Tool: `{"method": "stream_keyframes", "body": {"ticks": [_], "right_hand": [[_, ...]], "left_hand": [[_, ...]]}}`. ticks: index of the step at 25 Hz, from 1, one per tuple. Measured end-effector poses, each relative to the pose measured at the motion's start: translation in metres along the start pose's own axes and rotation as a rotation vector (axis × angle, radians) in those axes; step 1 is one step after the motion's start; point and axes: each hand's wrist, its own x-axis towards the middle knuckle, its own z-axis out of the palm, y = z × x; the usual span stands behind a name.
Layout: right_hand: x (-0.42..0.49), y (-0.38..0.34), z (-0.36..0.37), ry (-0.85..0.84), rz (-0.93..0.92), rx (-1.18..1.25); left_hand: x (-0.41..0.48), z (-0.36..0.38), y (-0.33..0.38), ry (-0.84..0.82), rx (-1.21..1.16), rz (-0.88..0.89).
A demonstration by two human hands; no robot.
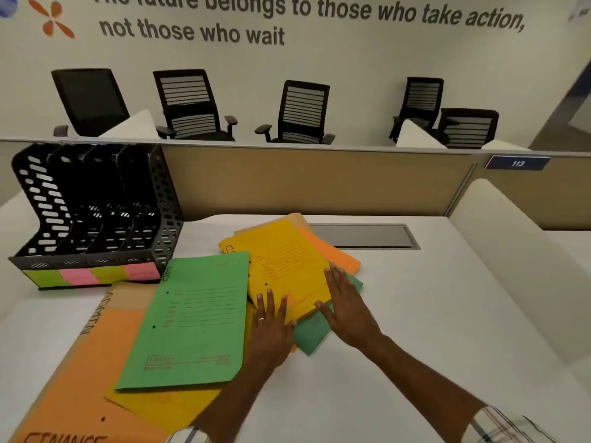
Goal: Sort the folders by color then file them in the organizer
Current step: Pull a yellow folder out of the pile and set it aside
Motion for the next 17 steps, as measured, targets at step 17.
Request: {"method": "stream_keyframes", "body": {"ticks": [17], "right_hand": [[0.018, 0.087, 0.018, -0.143, 0.028, 0.338]], "left_hand": [[0.011, -0.004, 0.052, 0.368, -1.363, -0.62]]}}
